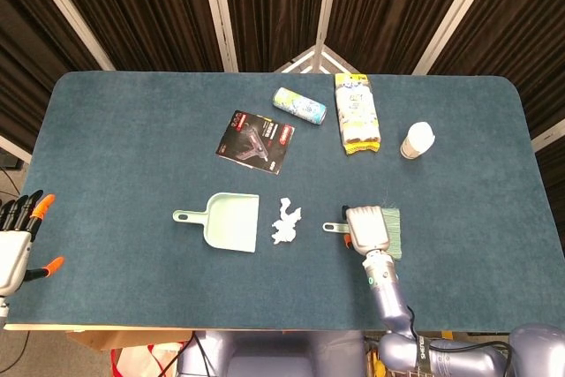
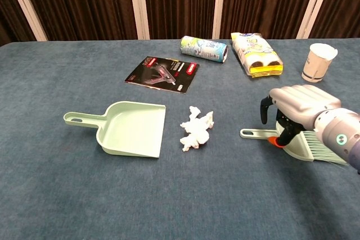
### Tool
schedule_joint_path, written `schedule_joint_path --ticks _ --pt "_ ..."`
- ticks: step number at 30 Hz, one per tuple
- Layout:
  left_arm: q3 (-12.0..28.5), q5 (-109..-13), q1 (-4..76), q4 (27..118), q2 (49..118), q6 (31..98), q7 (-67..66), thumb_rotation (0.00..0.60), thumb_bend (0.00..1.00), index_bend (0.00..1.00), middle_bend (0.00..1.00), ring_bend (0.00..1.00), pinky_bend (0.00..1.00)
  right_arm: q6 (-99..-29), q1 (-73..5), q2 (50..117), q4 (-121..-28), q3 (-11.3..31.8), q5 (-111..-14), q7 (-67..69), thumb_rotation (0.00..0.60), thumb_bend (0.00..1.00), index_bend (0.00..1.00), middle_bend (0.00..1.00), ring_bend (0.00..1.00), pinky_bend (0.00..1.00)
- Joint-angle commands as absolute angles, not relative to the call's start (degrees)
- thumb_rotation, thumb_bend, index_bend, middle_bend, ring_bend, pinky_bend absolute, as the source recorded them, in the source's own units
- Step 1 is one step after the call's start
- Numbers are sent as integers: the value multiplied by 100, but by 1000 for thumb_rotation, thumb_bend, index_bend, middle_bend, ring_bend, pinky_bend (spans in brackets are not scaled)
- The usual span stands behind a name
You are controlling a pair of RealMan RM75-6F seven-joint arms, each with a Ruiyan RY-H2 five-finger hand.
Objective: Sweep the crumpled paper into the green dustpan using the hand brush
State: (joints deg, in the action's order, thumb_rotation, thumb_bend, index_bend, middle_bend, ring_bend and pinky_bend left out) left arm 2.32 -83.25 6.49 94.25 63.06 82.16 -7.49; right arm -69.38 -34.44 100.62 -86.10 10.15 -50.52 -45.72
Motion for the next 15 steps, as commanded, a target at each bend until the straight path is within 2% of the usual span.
schedule_joint_path --ticks 1,15 --pt "231 -8321 650 9422 6304 8211 -744 600 0 0 0 0 0 -6957 -3456 10091 -8591 1019 -5027 -4604 600 307 444 889 922 813" --pt "243 -8299 657 9418 6306 8211 -742 600 0 0 0 0 0 -6894 -3466 10124 -8397 1018 -4783 -4674 600 306 445 888 922 813"
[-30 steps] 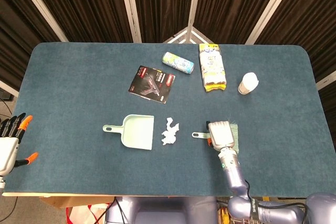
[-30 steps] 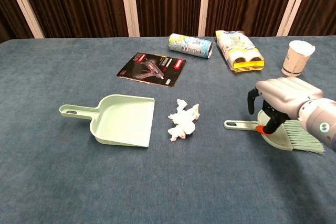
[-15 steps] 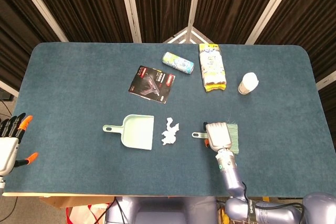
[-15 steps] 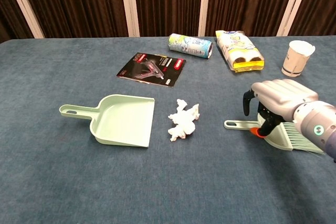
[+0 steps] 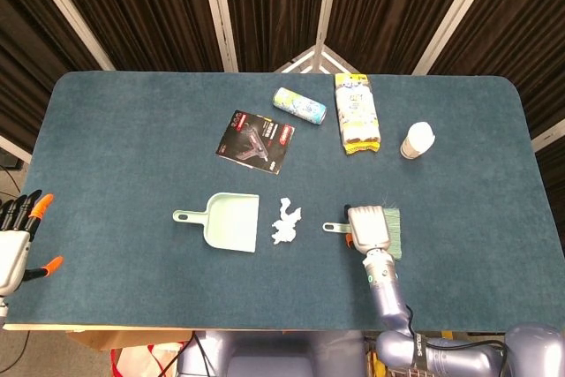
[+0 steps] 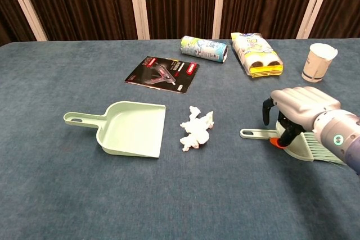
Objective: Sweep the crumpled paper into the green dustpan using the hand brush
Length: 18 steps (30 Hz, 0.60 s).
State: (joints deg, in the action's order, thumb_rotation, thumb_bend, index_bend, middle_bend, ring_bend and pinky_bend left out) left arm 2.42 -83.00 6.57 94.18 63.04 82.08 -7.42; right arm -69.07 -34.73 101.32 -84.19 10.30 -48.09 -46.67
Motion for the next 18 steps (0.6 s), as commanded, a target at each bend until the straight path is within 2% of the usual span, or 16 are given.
schedule_joint_path --ticks 1,4,6,8,11,18 --pt "245 -8297 656 9419 6305 8214 -742 600 0 0 0 0 0 -6888 -3463 10123 -8383 1009 -4770 -4676 600 306 445 888 922 813" --pt "242 -8297 658 9422 6306 8210 -752 600 0 0 0 0 0 -6860 -3445 10121 -8361 991 -4680 -4690 600 307 452 889 922 813" --pt "241 -8300 656 9426 6304 8216 -757 600 0 0 0 0 0 -6839 -3441 10108 -8351 979 -4653 -4690 600 332 515 889 922 813" --pt "240 -8299 657 9428 6304 8214 -759 600 0 0 0 0 0 -6812 -3431 10090 -8354 970 -4652 -4646 600 412 667 889 922 814" --pt "243 -8287 659 9435 6303 8207 -760 600 0 0 0 0 0 -6771 -3413 10049 -8397 976 -4694 -4512 600 477 792 889 922 814" --pt "239 -8258 667 9459 6304 8178 -816 600 0 0 0 0 0 -6748 -3411 9900 -8619 1102 -5002 -4046 600 482 821 889 922 814"
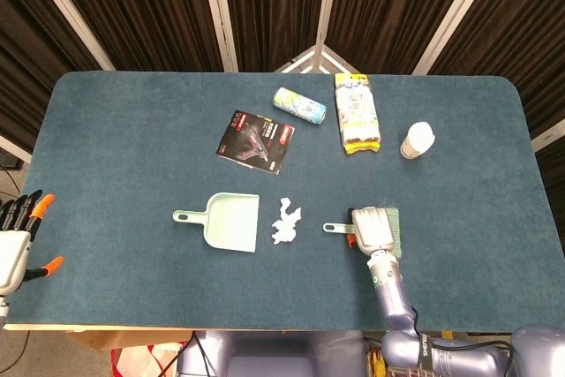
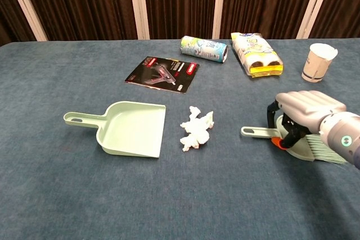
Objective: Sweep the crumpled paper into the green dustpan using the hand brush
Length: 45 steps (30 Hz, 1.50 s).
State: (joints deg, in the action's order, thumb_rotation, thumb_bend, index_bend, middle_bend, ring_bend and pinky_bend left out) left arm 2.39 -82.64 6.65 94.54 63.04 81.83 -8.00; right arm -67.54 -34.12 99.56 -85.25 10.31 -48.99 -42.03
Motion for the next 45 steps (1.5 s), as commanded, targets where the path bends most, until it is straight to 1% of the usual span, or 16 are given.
schedule_joint_path --ticks 1,6,12,18,20,22,23,25,28,30,31,33,35,36,39,45 --pt "238 -8250 669 9467 6305 8171 -839 600 0 0 0 0 0 -6755 -3415 9877 -8679 1171 -5055 -3922 600 482 821 889 922 813" --pt "242 -8214 700 9600 6277 8121 -1010 600 0 0 0 0 0 -6753 -3472 9699 -8966 1548 -5246 -3392 600 482 821 889 922 813" --pt "324 -8069 876 9957 6156 7884 -1373 600 0 0 0 0 0 -6739 -3576 9322 -9312 2035 -5278 -3010 600 481 828 889 922 813" --pt "578 -7694 1249 10385 6057 7475 -1828 600 1 0 0 0 0 -6742 -3602 8950 -9503 2233 -5232 -2865 600 482 832 889 922 814" --pt "724 -7433 1443 10507 6069 7297 -2113 600 22 1 0 0 1 -6737 -3601 8825 -9578 2257 -5207 -2828 600 482 831 889 922 813" --pt "844 -7198 1611 10565 6096 7174 -2395 600 64 17 5 4 38 -6741 -3592 8737 -9622 2256 -5211 -2783 600 482 831 889 922 813" --pt "924 -7079 1719 10554 6135 7129 -2582 600 87 38 19 19 78 -6745 -3591 8693 -9639 2259 -5211 -2769 600 482 831 889 922 813" --pt "1059 -6845 1906 10512 6245 7074 -2906 600 106 86 73 80 173 -6760 -3586 8606 -9675 2267 -5208 -2737 600 483 831 889 922 814" --pt "1254 -6478 2225 10353 6479 7008 -3444 600 109 156 235 248 346 -6768 -3572 8477 -9752 2272 -5169 -2693 600 482 831 889 922 814" --pt "1360 -6215 2448 10235 6657 6964 -3822 600 118 207 397 411 500 -6770 -3568 8410 -9805 2269 -5139 -2669 600 482 831 889 922 813" --pt "1404 -6066 2554 10189 6747 6933 -3988 600 125 226 459 471 547 -6781 -3568 8386 -9824 2263 -5131 -2665 600 482 831 889 922 813" --pt "1479 -5734 2783 10086 6938 6823 -4297 600 149 284 646 643 659 -6804 -3563 8333 -9871 2255 -5109 -2651 600 482 831 889 922 813" --pt "1529 -5306 2989 10033 7125 6702 -4578 600 178 328 762 747 732 -6822 -3556 8284 -9912 2238 -5088 -2639 600 483 831 889 922 813" --pt "1544 -5149 3053 10031 7180 6669 -4664 600 195 348 805 784 759 -6825 -3555 8272 -9915 2229 -5079 -2637 600 482 831 889 922 813" --pt "1547 -4554 3338 9988 7425 6557 -5087 600 230 390 879 850 805 -6843 -3552 8229 -9921 2204 -5051 -2618 600 483 831 889 922 814" --pt "1476 -3746 3768 9890 7835 6573 -5631 600 233 390 906 878 831 -6857 -3568 8172 -9907 2164 -5027 -2556 600 482 831 889 922 813"
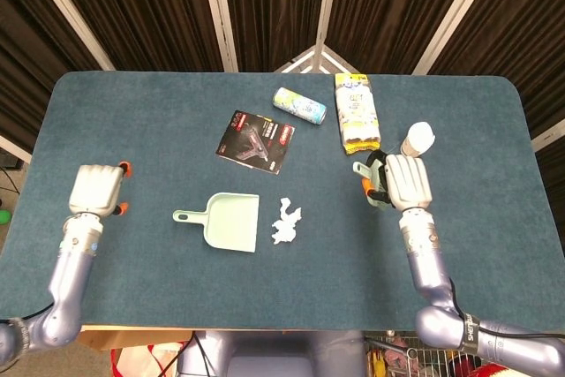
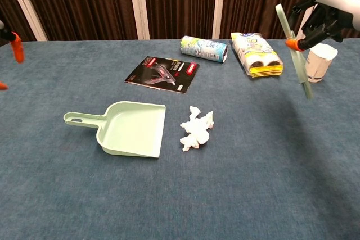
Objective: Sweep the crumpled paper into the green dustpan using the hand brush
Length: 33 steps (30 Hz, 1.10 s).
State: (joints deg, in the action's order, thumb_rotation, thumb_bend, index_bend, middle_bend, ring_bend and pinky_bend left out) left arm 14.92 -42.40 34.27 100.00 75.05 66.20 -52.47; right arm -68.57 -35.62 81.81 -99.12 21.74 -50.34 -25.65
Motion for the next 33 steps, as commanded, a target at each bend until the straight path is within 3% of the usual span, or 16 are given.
schedule_joint_path --ticks 1,13,33 --pt "1457 -3674 3832 9842 7908 6597 -5693 600 234 386 907 878 832 -6857 -3572 8168 -9901 2158 -5021 -2542 600 482 831 889 922 813" --pt "1224 -3309 4303 9494 8605 6686 -5843 600 237 414 954 944 911 -6848 -3605 8177 -9742 2027 -4998 -2412 600 482 831 889 922 813" --pt "1066 -2889 4765 9279 9253 6799 -5898 600 313 444 960 948 912 -6875 -3640 8167 -9670 1913 -4946 -2375 600 483 832 889 922 814"
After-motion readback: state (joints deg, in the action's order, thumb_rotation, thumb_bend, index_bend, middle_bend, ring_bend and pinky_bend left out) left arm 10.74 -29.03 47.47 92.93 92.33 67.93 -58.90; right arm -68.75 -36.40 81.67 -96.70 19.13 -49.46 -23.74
